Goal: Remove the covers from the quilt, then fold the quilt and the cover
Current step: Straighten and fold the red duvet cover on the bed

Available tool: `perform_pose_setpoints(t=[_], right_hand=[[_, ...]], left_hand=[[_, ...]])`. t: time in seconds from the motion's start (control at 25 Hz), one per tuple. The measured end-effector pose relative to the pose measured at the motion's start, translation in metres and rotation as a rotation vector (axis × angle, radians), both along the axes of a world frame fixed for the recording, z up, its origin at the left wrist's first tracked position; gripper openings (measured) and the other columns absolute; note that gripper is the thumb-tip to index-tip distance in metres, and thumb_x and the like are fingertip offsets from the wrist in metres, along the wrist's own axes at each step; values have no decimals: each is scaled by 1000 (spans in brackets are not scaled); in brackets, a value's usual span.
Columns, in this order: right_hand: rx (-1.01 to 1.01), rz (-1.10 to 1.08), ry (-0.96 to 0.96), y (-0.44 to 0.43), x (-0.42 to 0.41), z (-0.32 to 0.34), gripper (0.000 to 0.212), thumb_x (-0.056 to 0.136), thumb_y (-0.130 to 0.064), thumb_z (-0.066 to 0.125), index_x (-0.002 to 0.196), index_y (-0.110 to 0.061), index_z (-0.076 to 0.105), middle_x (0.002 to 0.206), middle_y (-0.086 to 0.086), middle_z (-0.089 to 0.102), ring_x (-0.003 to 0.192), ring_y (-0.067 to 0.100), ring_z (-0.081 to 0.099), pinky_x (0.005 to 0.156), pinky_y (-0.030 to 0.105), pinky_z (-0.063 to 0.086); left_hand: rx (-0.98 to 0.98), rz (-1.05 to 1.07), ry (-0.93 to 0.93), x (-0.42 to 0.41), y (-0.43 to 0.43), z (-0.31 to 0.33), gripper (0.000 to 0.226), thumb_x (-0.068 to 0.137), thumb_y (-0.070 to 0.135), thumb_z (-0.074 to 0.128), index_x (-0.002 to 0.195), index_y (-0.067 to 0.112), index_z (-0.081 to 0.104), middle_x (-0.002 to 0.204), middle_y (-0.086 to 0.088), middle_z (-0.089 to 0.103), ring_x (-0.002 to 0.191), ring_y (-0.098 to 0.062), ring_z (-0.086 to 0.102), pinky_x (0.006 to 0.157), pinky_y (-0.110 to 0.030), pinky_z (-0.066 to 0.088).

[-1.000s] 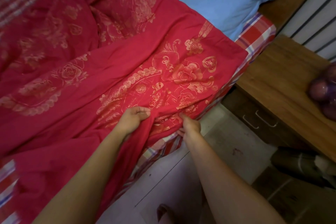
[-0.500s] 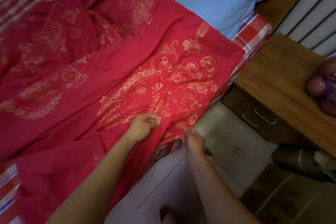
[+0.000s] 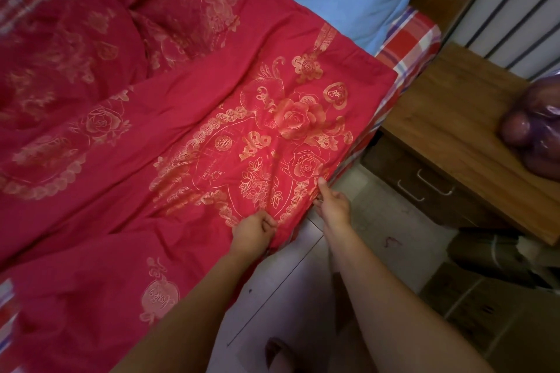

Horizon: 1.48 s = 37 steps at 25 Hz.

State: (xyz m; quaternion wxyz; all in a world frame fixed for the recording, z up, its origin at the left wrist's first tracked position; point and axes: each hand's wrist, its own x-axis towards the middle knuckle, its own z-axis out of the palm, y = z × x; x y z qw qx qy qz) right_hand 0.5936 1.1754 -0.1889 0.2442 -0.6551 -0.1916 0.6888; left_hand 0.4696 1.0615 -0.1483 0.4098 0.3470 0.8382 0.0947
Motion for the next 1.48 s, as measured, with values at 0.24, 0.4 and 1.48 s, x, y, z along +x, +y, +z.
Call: perform_pose_setpoints(t=[0.24,0.4,1.48], right_hand=[[-1,34,-47,7,-4,-6,10,87,-20,66,86,-12,60,105,13,68,86,21,63,82,33,53],[-57,-65,23,-35,-17,10,37,94,-40,51,106,-7,62,103,12,69,87,23,67,79,36,56],[295,403,90,-163,-81,69,18,94,-4,42,100,-12,57,93,1,59,78,8,58,58,14,49]], left_hand=[[-55,-89,333,-25,-29,17,53,76,48,70,122,29,52,118,2,49,117,-21,44,97,-40,34],[-274,-34,563,-62,-109,30,97,63,67,70,141,23,33,137,-9,37,127,-30,34,102,-47,32],[886,1737,-1210,-104,-243,94,14,87,10,61,77,4,54,69,-12,66,77,-20,62,56,-33,58]])
